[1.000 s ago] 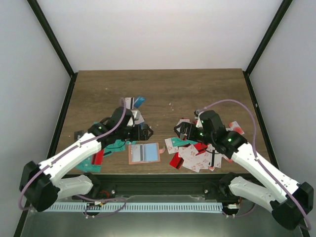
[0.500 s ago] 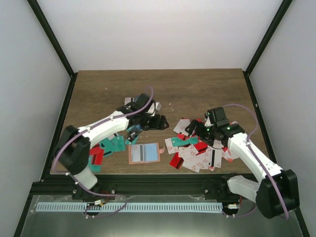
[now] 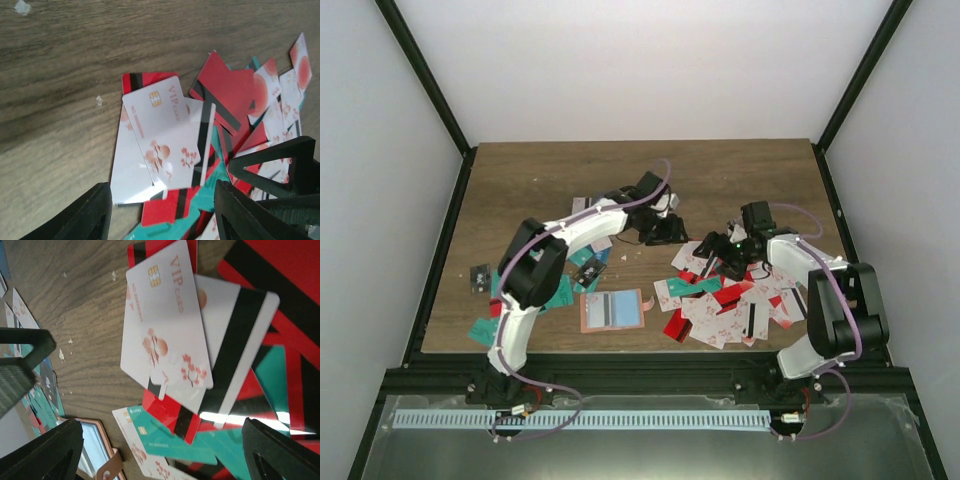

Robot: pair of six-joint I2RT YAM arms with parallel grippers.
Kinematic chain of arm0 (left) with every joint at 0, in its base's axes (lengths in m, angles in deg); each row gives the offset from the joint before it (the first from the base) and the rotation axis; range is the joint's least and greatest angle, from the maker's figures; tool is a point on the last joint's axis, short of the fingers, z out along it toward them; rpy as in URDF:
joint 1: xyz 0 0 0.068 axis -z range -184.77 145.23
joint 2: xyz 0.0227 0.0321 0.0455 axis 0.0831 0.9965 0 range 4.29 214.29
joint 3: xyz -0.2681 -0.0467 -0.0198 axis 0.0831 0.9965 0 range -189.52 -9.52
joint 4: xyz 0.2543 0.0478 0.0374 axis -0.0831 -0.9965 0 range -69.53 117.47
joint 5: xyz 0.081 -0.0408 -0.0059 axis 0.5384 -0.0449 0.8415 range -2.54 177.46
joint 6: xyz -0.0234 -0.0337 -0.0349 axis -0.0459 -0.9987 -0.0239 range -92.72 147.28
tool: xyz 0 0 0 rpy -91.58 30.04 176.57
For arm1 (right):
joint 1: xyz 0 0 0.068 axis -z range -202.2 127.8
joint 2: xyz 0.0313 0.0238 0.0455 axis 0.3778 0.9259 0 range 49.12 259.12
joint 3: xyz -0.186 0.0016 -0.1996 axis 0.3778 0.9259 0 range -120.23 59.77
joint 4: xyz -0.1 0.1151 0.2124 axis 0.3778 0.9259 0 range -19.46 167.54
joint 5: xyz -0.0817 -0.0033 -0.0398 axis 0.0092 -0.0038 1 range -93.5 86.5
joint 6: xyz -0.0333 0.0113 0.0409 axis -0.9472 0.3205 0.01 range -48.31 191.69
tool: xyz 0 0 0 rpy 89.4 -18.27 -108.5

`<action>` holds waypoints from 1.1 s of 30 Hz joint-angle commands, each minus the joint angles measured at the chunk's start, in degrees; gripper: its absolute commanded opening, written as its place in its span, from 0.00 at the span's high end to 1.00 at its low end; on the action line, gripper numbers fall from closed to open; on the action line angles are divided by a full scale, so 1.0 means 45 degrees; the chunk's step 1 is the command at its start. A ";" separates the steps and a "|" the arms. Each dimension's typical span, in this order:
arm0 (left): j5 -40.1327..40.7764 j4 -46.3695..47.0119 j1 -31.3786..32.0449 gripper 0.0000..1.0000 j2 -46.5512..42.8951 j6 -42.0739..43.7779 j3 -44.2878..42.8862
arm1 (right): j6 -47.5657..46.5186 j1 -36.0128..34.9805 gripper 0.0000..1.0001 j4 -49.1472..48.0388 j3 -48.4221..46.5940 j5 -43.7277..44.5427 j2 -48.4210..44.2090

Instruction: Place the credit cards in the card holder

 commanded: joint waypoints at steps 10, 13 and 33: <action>-0.0628 -0.1398 0.0093 0.46 0.2583 0.0706 -0.2491 | -0.0421 0.0650 0.16 -0.0700 -0.1234 0.0515 0.2353; -0.1020 -0.1453 0.0196 0.47 0.2845 0.0859 -0.2419 | -0.0403 0.0651 0.17 -0.1089 -0.1073 0.0112 0.2772; -0.3506 -0.0799 0.1130 0.52 0.3159 0.1785 -0.1151 | -0.0666 0.0651 0.55 -0.3995 0.1092 -0.3415 0.2032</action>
